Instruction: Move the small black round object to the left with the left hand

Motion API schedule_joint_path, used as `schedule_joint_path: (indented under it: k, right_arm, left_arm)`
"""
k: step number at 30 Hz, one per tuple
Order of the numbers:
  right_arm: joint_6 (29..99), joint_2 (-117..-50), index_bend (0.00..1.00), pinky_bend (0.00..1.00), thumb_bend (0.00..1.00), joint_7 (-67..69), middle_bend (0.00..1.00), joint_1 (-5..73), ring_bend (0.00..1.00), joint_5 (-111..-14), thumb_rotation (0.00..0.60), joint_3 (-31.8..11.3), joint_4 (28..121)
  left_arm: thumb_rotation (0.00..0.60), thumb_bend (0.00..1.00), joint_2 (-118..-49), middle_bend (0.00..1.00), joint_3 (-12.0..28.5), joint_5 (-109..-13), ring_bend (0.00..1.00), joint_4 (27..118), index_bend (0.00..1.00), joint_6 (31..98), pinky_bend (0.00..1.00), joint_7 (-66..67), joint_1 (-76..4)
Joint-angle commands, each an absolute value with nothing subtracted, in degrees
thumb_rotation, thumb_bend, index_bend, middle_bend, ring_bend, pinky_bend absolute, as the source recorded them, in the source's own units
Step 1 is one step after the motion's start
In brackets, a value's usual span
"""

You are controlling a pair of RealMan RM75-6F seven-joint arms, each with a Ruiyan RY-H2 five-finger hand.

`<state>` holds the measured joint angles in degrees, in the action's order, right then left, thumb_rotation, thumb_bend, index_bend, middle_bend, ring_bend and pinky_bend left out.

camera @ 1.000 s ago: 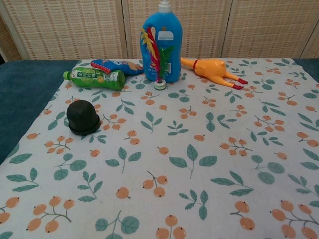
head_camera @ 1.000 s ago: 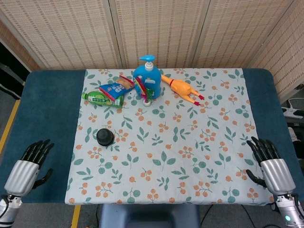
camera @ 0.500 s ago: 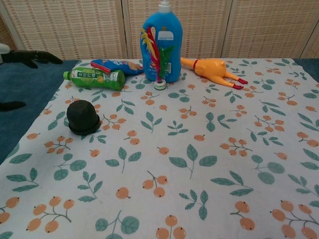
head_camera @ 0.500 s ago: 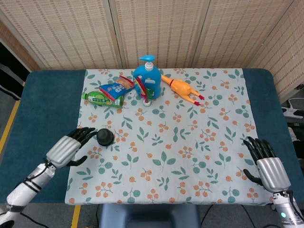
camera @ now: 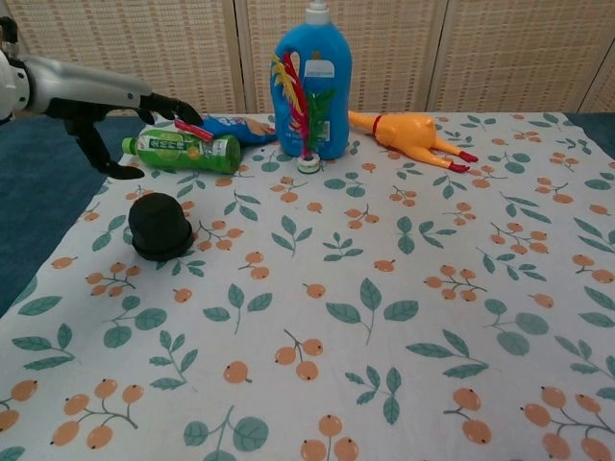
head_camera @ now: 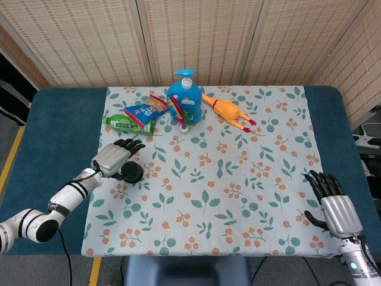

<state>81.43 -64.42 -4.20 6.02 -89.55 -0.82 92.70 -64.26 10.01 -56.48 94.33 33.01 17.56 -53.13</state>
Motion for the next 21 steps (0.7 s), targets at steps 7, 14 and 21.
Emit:
schedule_joint_path:
  k: [7, 14, 21]
  right_arm:
    - [80.1, -64.3, 0.00, 0.00, 0.18, -3.6, 0.00, 6.6, 0.00, -88.3, 0.600, -1.2, 92.6]
    - [79.9, -63.7, 0.00, 0.00, 0.18, -2.3, 0.00, 6.7, 0.00, -89.0, 0.600, -0.6, 93.0]
    - [79.8, -63.6, 0.00, 0.00, 0.18, -2.2, 0.00, 6.8, 0.00, -89.1, 0.600, -0.5, 92.9]
  left_arm:
    - [0.600, 0.36, -68.3, 0.00, -3.9, -30.4, 0.00, 89.4, 0.00, 25.2, 0.13, 26.3, -70.9]
    - [0.600, 0.36, -72.9, 0.00, -12.8, -20.3, 0.00, 87.6, 0.00, 29.5, 0.13, 30.2, -77.4]
    - [0.600, 0.36, -74.3, 0.00, -14.0, -19.3, 0.00, 88.2, 0.00, 31.1, 0.13, 29.6, -78.9]
